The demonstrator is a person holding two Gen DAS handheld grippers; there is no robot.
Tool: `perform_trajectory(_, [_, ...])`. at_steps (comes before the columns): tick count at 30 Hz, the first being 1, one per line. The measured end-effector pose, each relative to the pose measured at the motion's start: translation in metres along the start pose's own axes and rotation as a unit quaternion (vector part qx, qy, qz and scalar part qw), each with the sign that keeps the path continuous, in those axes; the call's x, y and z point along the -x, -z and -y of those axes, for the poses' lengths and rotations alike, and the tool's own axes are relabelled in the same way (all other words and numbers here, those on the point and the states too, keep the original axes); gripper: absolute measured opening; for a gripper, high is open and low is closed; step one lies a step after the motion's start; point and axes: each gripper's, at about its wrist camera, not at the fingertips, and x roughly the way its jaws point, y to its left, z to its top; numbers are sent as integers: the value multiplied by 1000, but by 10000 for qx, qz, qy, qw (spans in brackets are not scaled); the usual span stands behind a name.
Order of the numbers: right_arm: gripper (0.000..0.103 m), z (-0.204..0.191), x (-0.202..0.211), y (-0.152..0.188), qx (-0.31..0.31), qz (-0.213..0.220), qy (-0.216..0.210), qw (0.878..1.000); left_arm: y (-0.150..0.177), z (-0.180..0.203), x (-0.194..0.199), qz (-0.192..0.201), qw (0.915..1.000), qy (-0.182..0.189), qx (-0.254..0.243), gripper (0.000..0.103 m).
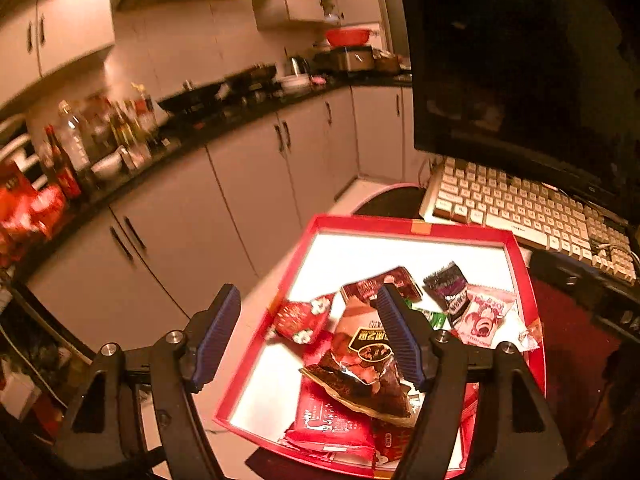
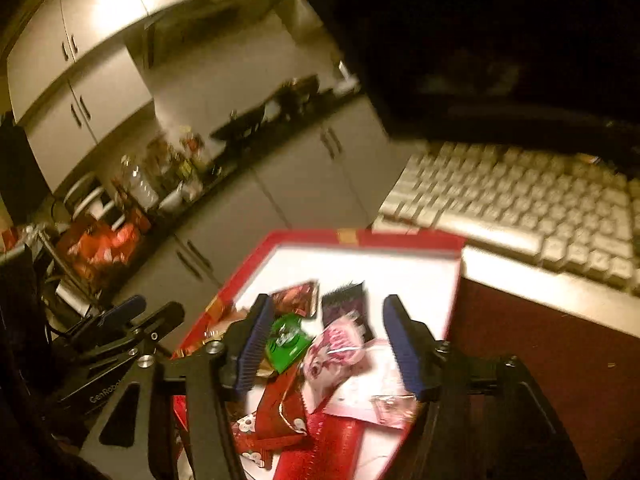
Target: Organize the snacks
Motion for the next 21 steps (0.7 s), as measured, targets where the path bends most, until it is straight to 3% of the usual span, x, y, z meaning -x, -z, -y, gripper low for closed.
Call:
perform_trajectory(7, [63,17,70,11,-57,589,386,9975,-1,24,44,656,9978,-113,-81,81])
perform_trajectory(13, [71,17,131,39,304,958,909,9908,4,43,75,891,9951,424,-42,82])
perform_trajectory(21, [83,20,193,76,440,1216,1503,9801,11,76,95,943,9898,1008,-359,82])
